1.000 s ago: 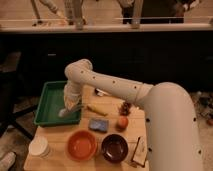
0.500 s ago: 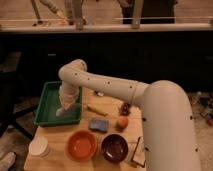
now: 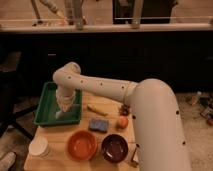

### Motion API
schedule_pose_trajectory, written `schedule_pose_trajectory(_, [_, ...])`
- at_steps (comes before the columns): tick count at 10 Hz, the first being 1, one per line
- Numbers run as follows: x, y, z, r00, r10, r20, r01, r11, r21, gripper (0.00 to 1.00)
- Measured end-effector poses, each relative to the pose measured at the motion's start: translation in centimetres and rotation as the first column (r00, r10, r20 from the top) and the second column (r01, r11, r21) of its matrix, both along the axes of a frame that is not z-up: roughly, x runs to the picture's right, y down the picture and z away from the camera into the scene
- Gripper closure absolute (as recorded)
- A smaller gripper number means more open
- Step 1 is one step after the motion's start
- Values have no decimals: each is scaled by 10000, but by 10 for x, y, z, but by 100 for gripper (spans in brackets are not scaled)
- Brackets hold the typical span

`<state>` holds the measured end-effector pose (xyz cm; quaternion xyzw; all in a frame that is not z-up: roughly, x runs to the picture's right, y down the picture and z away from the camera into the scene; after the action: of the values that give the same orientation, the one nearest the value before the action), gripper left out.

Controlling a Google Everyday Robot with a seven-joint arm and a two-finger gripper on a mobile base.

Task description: Wipe tray with towel

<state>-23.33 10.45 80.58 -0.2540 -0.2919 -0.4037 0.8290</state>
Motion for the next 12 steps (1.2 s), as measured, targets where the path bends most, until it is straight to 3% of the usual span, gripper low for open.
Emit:
schedule_pose_trajectory(4, [-16,13,31,9949,-962,-297,948,9944,-462,100])
schedule_pose_trajectory(6, [-22,20,43,9927,-1176,-276,1150,9901,-806,100])
schedule_pose_trajectory(10, [-19,41,61,9934,-1142,-98,1109,9791,-1703,100])
schedule_pose_trajectory(12, [-17,44,61,9938,-1105,-92,1068,9761,-1895,100])
